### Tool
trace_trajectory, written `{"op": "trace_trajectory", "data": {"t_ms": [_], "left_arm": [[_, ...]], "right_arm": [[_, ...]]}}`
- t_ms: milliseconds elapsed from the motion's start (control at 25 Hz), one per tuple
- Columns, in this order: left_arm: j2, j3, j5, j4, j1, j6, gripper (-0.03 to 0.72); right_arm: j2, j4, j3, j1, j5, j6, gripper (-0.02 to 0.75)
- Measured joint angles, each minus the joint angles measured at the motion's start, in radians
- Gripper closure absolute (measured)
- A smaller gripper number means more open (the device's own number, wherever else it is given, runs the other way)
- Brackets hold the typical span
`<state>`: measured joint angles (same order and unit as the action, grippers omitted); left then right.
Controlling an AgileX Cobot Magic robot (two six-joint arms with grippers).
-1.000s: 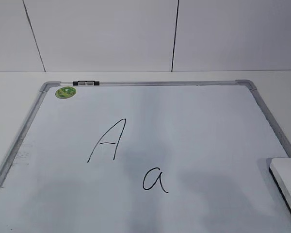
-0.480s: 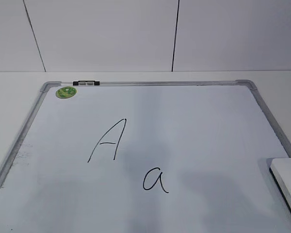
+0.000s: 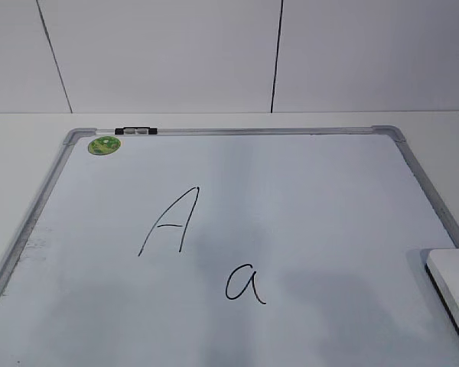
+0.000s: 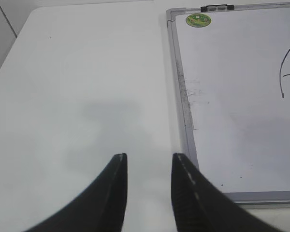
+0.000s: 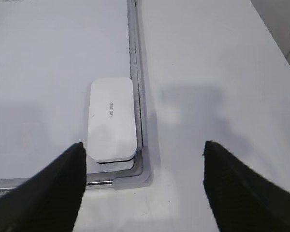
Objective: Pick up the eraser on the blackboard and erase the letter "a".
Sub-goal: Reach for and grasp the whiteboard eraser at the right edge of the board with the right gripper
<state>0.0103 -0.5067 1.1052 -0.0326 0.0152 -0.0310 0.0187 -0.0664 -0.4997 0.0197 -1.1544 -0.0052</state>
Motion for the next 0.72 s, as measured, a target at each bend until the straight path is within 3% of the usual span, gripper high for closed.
{"op": "trace_trajectory", "data": {"t_ms": [280, 720], "left_arm": [[0.0, 0.0, 0.0, 0.0, 0.0, 0.0, 0.454], [0.0, 0.0, 0.0, 0.0, 0.0, 0.0, 0.453]], "right_arm": [[-0.026, 0.007, -0.032, -0.011, 0.036, -0.045, 0.16], [-0.367, 0.117, -0.13, -0.012, 0.173, -0.188, 0.16]]}}
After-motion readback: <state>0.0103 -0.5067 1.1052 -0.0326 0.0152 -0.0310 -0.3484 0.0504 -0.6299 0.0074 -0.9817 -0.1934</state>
